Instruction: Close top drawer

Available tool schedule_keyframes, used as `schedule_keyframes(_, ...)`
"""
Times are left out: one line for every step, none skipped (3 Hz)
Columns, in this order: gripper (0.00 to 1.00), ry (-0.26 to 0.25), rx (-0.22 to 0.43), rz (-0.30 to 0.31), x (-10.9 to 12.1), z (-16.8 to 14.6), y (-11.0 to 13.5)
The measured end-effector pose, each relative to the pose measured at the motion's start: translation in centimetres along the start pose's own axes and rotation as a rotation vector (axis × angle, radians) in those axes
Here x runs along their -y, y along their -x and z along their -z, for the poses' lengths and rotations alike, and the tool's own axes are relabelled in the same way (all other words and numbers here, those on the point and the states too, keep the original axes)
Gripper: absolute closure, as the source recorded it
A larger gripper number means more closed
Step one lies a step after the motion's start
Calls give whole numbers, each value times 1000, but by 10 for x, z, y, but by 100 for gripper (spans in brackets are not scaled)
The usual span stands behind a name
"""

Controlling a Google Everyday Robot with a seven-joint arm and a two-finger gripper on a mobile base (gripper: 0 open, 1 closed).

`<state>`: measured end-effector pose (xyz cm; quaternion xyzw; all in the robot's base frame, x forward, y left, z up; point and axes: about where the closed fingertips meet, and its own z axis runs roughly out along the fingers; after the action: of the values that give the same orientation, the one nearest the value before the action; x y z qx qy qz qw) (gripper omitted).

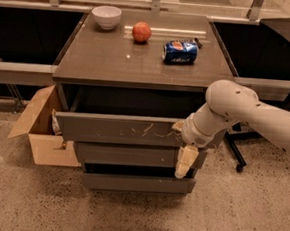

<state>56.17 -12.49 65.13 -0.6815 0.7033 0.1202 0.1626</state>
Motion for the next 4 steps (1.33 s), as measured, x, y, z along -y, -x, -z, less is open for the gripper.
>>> schedule_keyframes(18, -23, -20, -13, 59, -64, 6)
schedule_keyframes(43, -29, -22, -14, 63, -68, 7)
schedule_keyframes(66, -27, -13, -11, 87, -129, 18)
schedule_keyframes(89, -20, -5, -7, 91, -154, 24)
